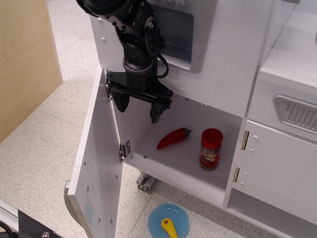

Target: Close low fridge

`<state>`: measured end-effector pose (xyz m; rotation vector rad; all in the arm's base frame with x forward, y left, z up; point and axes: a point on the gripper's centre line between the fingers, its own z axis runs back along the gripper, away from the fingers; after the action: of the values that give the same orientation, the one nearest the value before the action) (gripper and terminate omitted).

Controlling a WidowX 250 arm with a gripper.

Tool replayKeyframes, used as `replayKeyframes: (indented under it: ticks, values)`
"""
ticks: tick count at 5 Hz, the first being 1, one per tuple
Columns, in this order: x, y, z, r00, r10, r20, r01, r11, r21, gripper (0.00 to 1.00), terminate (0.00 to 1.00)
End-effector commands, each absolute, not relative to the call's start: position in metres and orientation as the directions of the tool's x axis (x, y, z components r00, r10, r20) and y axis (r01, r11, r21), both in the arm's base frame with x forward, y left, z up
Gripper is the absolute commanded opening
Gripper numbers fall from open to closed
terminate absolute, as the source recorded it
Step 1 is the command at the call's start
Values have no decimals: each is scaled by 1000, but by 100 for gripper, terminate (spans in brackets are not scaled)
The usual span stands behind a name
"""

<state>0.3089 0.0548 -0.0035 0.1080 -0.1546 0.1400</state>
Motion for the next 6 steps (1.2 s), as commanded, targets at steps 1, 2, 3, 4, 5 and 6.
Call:
replayKeyframes:
  ticks: [1,2,3,4,5,6]
  values:
    - [309,55,-4,978,130,161,-147,984,96,100,0]
    - [293,71,22,981,115,153,-124,991,47,100,0]
    - [276,81,49,975,111,195,-117,993,22,100,0]
    - [262,86,70,968,97,231,-101,995,5,100,0]
    - [251,104,76,966,137,219,-149,988,38,100,0]
    - [244,110,58,971,160,176,-166,986,22,100,0]
